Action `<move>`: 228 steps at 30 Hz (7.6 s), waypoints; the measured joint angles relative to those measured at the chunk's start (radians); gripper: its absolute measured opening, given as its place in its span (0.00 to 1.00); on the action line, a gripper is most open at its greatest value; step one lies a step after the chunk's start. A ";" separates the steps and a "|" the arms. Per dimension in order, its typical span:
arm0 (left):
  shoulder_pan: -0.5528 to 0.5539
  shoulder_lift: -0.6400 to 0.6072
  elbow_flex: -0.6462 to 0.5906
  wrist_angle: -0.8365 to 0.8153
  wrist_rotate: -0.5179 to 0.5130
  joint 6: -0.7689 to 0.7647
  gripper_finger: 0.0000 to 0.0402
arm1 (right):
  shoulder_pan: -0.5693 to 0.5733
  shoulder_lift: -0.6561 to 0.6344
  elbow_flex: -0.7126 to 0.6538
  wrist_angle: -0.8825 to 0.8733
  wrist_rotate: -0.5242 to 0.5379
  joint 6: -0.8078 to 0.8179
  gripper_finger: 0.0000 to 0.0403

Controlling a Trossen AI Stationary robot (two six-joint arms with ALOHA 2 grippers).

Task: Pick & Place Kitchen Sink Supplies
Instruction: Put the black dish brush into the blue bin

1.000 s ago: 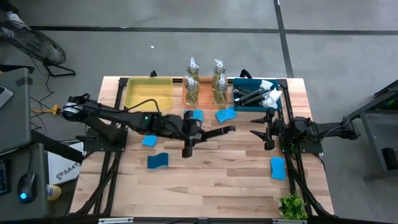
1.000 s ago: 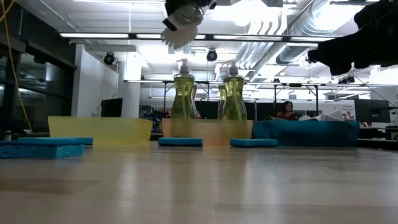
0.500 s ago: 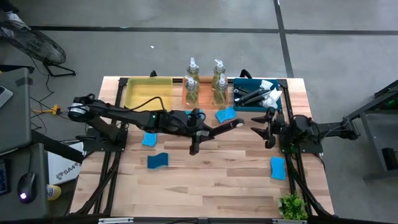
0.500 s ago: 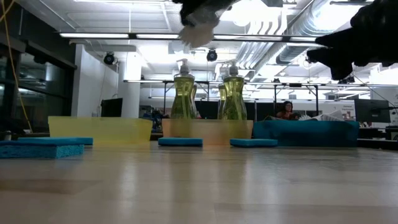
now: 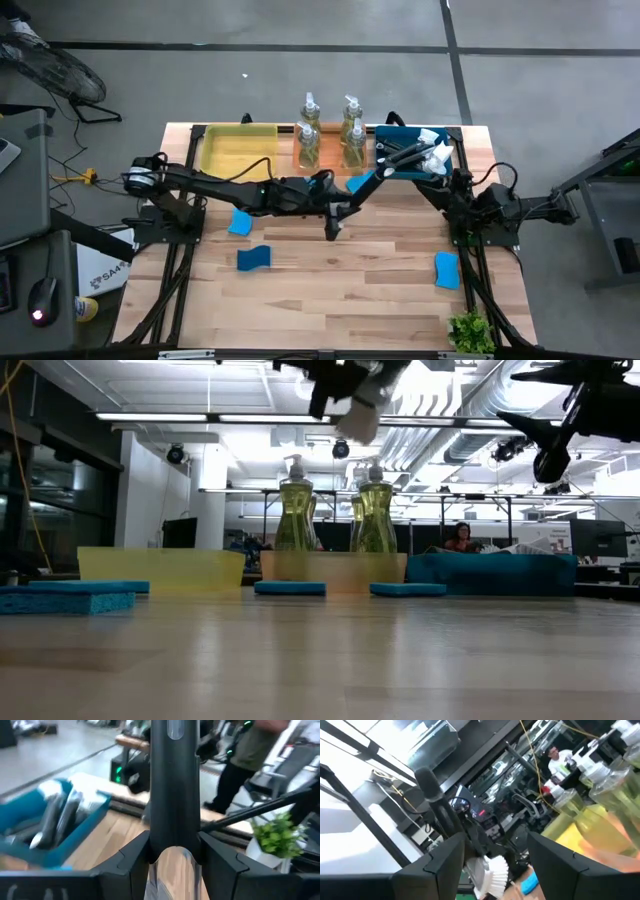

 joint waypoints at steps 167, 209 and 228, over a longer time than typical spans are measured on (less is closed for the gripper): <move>0.012 -0.505 0.001 -0.941 -0.345 -0.103 0.85 | -0.608 0.571 0.681 -0.662 0.171 -0.234 0.23; 0.012 -0.504 0.000 -1.025 -0.265 -0.074 0.85 | -1.207 1.133 0.681 -0.363 -0.328 0.031 0.23; 0.012 -0.504 0.000 -1.025 -0.221 -0.073 0.85 | -1.206 1.178 0.683 -0.469 -0.208 0.208 0.24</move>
